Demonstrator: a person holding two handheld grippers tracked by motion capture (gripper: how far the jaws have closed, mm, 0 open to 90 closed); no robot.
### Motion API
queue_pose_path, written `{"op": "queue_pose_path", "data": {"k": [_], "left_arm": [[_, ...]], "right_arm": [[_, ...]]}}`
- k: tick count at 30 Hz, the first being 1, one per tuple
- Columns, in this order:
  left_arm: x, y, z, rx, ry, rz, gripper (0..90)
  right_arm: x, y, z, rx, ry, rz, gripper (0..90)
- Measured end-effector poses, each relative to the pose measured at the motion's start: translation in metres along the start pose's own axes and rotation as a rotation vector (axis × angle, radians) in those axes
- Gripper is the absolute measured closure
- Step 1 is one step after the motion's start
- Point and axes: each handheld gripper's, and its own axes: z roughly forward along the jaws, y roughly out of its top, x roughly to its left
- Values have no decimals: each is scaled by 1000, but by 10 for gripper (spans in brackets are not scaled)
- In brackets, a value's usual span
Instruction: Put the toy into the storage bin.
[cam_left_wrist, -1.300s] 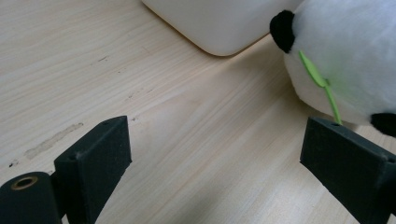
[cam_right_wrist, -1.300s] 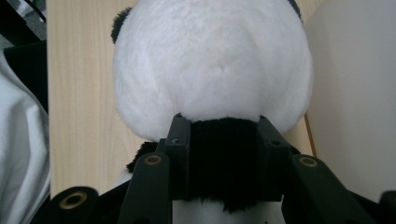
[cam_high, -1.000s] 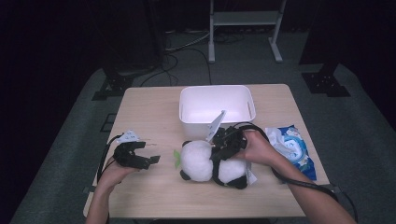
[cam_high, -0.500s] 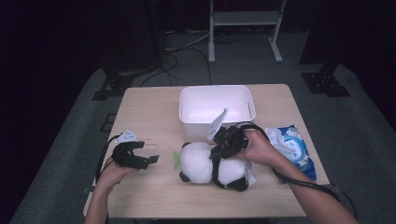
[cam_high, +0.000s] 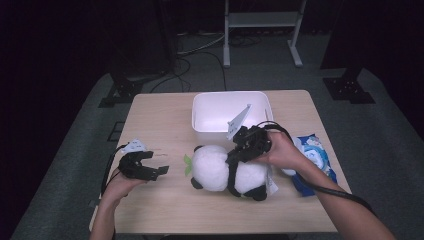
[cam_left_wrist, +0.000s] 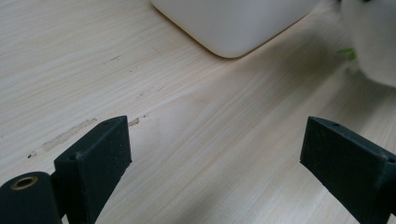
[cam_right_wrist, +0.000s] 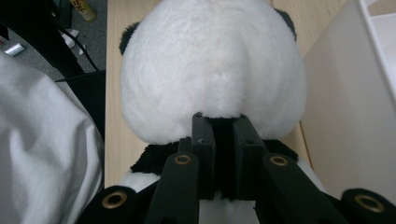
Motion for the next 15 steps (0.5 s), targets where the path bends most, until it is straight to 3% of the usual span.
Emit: {"op": "queue_pose_path", "data": {"k": [15], "left_arm": [[7, -5, -4, -12, 8, -31, 74]], "right_arm": [[-2, 39, -65, 0, -59, -33, 824]]}}
